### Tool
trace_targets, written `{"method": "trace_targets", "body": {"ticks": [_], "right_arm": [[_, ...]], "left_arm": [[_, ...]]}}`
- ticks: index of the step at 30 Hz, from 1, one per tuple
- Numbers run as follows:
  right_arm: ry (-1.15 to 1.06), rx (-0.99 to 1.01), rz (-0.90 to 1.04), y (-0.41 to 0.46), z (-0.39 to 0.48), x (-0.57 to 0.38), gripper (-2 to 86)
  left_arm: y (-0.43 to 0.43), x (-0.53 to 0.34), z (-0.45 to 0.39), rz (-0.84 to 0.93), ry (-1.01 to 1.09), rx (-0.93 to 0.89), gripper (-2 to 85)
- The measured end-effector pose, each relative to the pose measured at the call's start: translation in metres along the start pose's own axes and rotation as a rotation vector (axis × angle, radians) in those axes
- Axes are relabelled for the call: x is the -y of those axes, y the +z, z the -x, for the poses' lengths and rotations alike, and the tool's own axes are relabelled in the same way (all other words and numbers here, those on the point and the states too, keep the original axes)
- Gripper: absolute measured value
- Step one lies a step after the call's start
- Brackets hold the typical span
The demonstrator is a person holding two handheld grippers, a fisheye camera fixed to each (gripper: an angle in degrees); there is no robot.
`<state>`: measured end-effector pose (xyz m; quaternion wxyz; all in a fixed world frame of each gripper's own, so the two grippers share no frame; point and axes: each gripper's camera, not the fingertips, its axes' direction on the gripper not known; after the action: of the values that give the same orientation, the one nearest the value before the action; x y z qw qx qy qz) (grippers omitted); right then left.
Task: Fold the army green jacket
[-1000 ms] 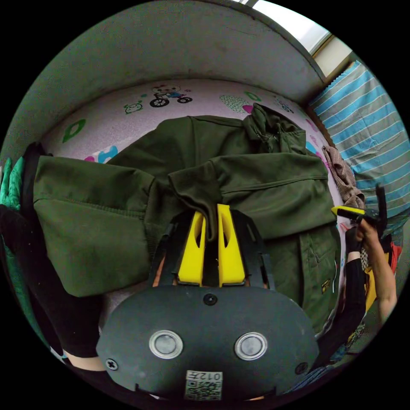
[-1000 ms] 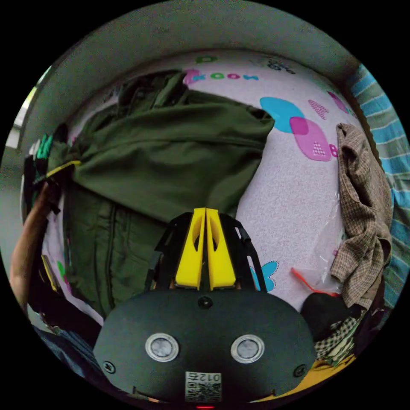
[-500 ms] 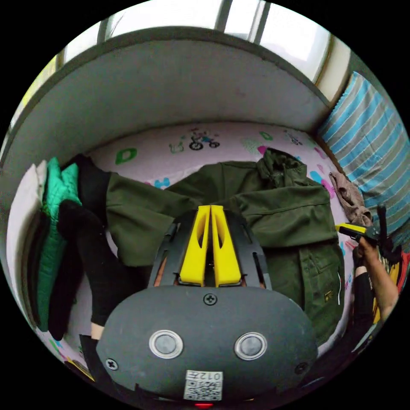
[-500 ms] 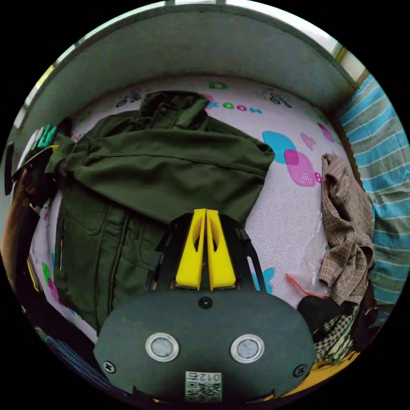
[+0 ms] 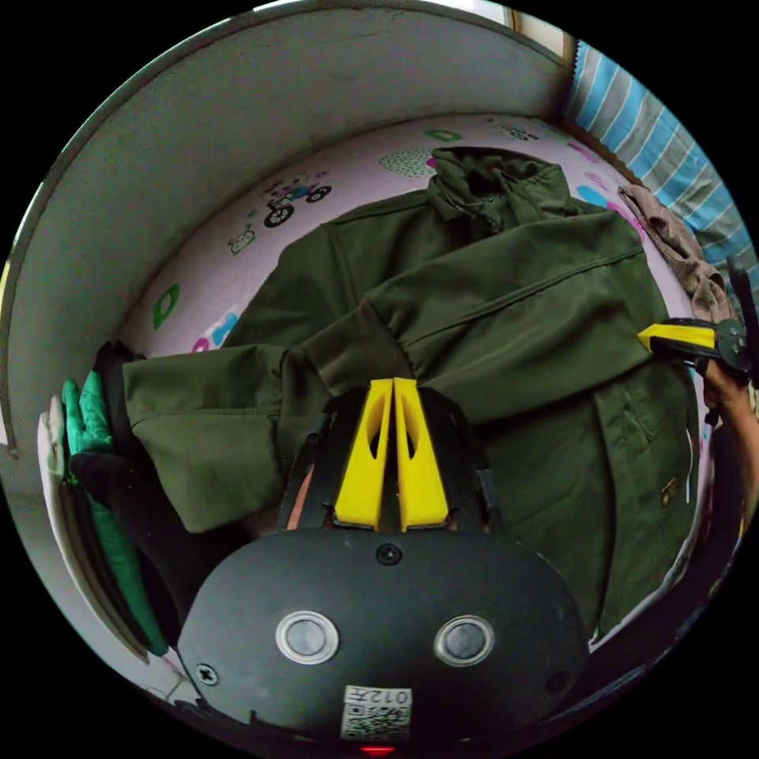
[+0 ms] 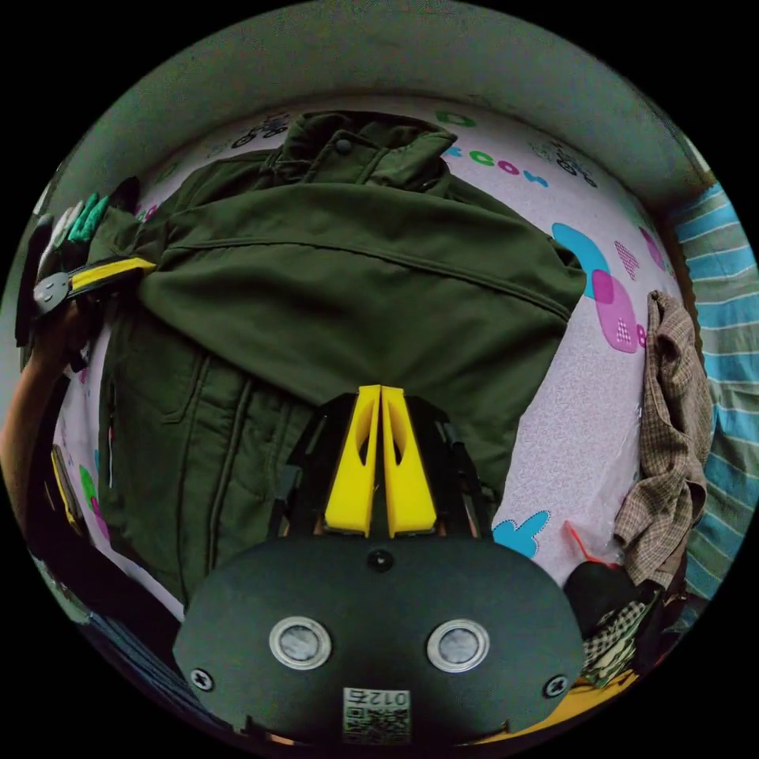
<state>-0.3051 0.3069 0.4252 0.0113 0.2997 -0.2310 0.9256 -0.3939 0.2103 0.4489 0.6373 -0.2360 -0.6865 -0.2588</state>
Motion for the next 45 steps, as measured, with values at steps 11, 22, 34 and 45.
{"method": "trace_targets", "body": {"ticks": [11,22,34,45], "right_arm": [[0.118,0.064,-0.098,-0.004,-0.039,-0.028,-0.8],[-0.102,0.389,-0.217,-0.006,0.025,-0.012,0.5],[0.519,1.221,-0.021,0.091,0.028,0.013,11.0],[0.331,1.117,-0.211,0.030,0.030,0.028,1.0]], "left_arm": [[-0.059,-0.044,-0.010,-0.118,0.148,-0.005,1.6],[-0.064,-0.088,-0.015,-0.022,0.484,0.160,4.8],[-0.133,-0.115,0.072,-0.178,0.243,-0.059,-0.1],[-0.212,-0.140,0.148,-0.403,0.067,-0.262,-0.1]]}}
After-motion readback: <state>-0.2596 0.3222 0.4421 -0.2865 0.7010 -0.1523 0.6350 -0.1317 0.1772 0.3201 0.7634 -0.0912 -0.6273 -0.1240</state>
